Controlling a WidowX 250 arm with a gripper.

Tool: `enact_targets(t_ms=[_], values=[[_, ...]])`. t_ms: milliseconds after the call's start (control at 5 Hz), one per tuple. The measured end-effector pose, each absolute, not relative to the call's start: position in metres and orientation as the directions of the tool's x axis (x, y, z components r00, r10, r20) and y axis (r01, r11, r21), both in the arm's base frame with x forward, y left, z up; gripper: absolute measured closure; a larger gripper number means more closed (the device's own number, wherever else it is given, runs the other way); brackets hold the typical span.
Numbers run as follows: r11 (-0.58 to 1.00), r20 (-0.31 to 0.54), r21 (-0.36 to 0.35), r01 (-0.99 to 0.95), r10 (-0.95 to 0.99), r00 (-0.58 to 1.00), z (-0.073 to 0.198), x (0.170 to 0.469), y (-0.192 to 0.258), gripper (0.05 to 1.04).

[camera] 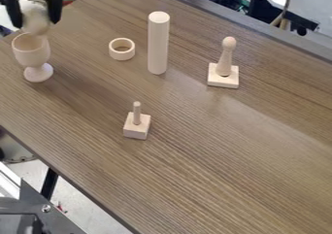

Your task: Move the ball on top of the cup

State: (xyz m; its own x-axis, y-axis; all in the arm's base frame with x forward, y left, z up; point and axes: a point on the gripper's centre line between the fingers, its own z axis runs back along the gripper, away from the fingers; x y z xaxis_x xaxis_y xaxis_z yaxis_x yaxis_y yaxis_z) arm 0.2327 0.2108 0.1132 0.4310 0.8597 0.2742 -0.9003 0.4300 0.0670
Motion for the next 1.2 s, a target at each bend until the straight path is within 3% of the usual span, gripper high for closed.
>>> enact_targets(t_ms=[800,1000,1200], values=[[0.412,0.233,0.085,-0.907,0.877,0.420,0.098,0.219,0.213,0.360],[0.427,0.219,0.095,-0.899,0.872,0.437,0.093,0.217,0.207,0.280],[0.435,0.225,0.111,-0.894,0.865,0.449,0.093,0.217,0.207,0.076]])
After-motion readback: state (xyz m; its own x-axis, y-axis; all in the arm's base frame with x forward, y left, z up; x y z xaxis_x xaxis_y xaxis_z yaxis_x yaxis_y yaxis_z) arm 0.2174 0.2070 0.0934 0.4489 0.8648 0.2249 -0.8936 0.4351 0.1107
